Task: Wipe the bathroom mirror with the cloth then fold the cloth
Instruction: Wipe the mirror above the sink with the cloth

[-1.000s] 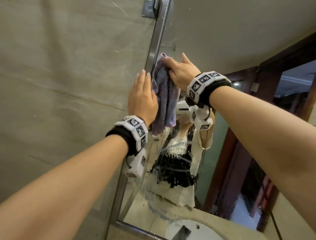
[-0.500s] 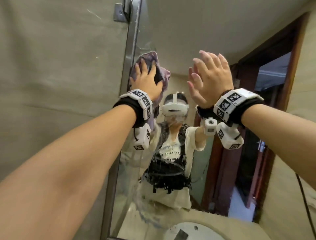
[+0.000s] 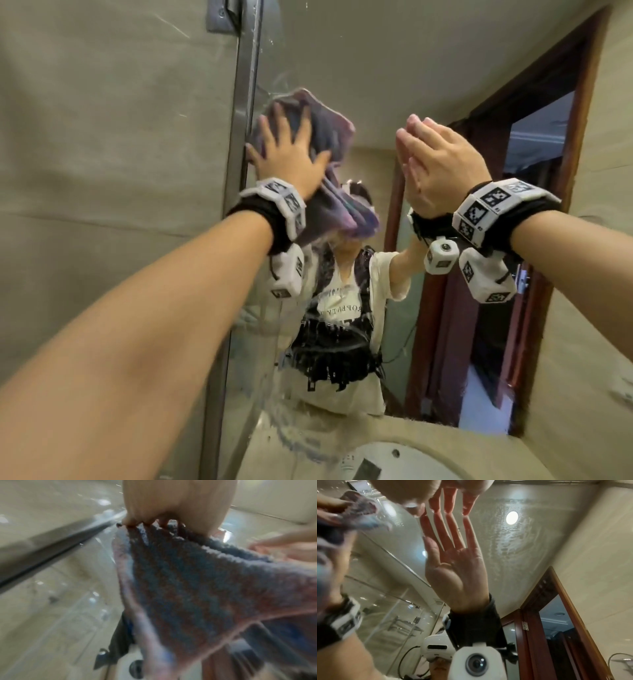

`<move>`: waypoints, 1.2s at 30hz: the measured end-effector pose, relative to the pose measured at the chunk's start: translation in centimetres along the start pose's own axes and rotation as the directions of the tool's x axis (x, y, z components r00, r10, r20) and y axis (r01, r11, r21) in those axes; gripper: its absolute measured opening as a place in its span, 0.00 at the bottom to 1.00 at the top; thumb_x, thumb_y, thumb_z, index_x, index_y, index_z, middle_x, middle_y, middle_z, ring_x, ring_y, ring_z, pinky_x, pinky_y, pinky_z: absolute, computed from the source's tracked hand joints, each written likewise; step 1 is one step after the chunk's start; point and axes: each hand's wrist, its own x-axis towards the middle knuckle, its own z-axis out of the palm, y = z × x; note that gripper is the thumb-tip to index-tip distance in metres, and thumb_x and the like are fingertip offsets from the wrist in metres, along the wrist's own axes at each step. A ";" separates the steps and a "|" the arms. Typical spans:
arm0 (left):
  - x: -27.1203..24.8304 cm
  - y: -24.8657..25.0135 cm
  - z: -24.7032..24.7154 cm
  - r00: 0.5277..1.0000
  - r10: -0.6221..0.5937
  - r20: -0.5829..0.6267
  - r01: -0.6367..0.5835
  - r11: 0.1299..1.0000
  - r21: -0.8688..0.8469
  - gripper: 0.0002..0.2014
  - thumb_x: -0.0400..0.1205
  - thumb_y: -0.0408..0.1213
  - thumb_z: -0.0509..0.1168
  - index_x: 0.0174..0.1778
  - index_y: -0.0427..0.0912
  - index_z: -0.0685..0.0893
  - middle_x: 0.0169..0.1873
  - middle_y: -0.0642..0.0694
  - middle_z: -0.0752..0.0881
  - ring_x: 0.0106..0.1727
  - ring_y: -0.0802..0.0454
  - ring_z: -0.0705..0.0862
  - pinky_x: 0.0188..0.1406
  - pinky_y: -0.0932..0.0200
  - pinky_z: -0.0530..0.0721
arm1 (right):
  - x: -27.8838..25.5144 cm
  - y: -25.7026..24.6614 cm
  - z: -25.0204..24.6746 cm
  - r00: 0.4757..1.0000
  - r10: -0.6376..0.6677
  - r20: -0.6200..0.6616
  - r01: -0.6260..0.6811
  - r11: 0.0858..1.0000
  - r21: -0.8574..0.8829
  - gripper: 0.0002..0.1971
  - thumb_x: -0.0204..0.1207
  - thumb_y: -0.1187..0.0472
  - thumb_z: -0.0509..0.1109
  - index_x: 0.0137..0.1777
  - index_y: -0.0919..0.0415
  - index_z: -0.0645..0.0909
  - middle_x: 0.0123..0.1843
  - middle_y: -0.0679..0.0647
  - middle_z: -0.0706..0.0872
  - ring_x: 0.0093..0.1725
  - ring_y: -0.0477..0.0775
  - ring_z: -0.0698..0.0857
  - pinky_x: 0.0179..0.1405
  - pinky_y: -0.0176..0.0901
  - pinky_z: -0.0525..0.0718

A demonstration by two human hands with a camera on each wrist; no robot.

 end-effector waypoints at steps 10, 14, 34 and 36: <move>4.2 0.9 -1.9 0.994 -0.017 -0.109 0.022 0.999 0.043 0.43 0.79 0.57 0.57 0.82 0.38 0.45 0.81 0.33 0.44 0.81 0.30 0.43 0.80 0.34 0.46 | 0.0 -0.3 -1.2 0.999 -0.037 0.013 0.036 0.998 0.050 0.28 0.78 0.54 0.44 0.73 0.64 0.72 0.75 0.65 0.73 0.72 0.70 0.73 0.73 0.60 0.71; 4.2 1.2 -2.1 0.990 0.061 -0.126 -0.054 0.997 0.051 0.40 0.80 0.55 0.56 0.82 0.39 0.47 0.82 0.37 0.44 0.82 0.35 0.42 0.80 0.33 0.44 | 0.2 0.1 -1.3 0.998 -0.061 0.013 0.060 0.998 0.030 0.28 0.78 0.55 0.45 0.71 0.66 0.75 0.73 0.67 0.75 0.70 0.71 0.75 0.71 0.60 0.72; -10.4 0.8 7.2 0.930 0.345 0.128 -0.366 0.900 0.234 0.34 0.82 0.62 0.44 0.80 0.58 0.36 0.82 0.43 0.37 0.81 0.37 0.35 0.74 0.32 0.31 | 0.3 -0.5 -0.8 0.992 0.047 0.117 -0.063 0.988 0.137 0.27 0.81 0.58 0.46 0.80 0.61 0.60 0.83 0.59 0.58 0.82 0.61 0.56 0.80 0.61 0.57; -8.2 0.6 5.7 0.996 0.092 0.014 -0.093 0.981 0.173 0.34 0.83 0.62 0.41 0.80 0.55 0.34 0.82 0.39 0.36 0.81 0.35 0.36 0.75 0.29 0.36 | -0.2 -0.9 -0.7 0.992 0.069 0.107 -0.081 0.990 0.111 0.27 0.81 0.58 0.47 0.80 0.60 0.60 0.83 0.59 0.57 0.82 0.61 0.55 0.80 0.62 0.57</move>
